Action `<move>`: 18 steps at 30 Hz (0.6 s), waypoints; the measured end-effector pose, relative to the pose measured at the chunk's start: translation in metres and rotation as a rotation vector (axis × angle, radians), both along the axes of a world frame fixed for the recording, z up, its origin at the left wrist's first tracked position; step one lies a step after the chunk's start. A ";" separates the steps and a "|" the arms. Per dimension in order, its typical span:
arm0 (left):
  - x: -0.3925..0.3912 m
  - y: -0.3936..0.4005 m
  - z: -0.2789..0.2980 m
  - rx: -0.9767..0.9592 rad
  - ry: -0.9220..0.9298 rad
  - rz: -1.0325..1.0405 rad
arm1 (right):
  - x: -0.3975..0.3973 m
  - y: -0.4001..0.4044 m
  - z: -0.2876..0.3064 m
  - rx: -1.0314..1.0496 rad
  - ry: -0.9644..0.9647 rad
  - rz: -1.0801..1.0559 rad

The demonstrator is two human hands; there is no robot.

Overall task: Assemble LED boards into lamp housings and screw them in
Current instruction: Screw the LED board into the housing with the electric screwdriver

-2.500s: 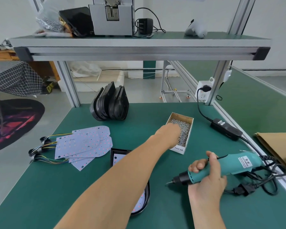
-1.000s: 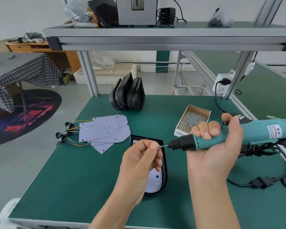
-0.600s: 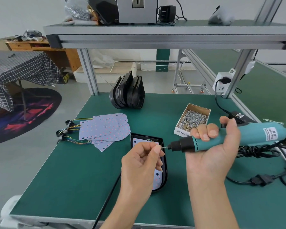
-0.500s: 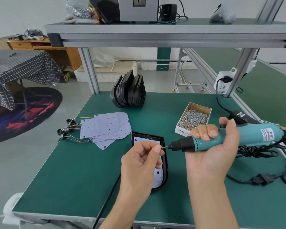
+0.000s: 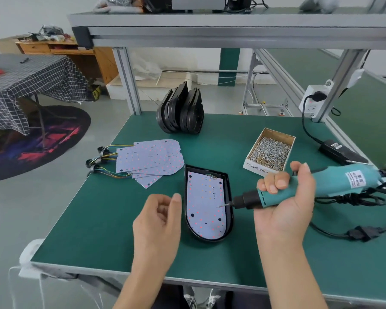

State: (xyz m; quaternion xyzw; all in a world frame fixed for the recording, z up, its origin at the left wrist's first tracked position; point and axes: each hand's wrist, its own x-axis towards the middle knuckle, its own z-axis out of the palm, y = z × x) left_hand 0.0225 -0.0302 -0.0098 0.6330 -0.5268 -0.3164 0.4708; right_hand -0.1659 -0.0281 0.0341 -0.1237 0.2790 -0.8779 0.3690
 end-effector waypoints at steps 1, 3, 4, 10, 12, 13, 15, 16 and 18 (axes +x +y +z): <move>0.000 0.000 -0.003 0.044 -0.063 -0.029 | 0.000 -0.001 -0.005 0.014 -0.024 0.026; -0.004 0.001 -0.008 0.123 -0.162 -0.094 | 0.004 -0.003 -0.013 0.064 0.004 0.022; -0.005 0.001 -0.010 0.149 -0.194 -0.116 | 0.008 -0.003 -0.017 0.072 0.026 0.014; -0.015 -0.006 -0.012 0.254 -0.248 -0.227 | 0.019 -0.008 -0.027 0.056 0.127 -0.007; -0.015 -0.007 -0.012 0.264 -0.240 -0.237 | 0.022 -0.009 -0.029 0.050 0.142 -0.002; -0.015 -0.007 -0.012 0.267 -0.238 -0.235 | 0.023 -0.009 -0.030 0.047 0.148 0.004; -0.016 -0.006 -0.013 0.267 -0.231 -0.229 | 0.024 -0.010 -0.030 0.047 0.170 0.028; -0.016 -0.006 -0.012 0.263 -0.225 -0.225 | 0.025 -0.010 -0.031 0.048 0.179 0.034; -0.018 -0.005 -0.012 0.254 -0.215 -0.219 | 0.027 -0.011 -0.033 0.048 0.205 0.041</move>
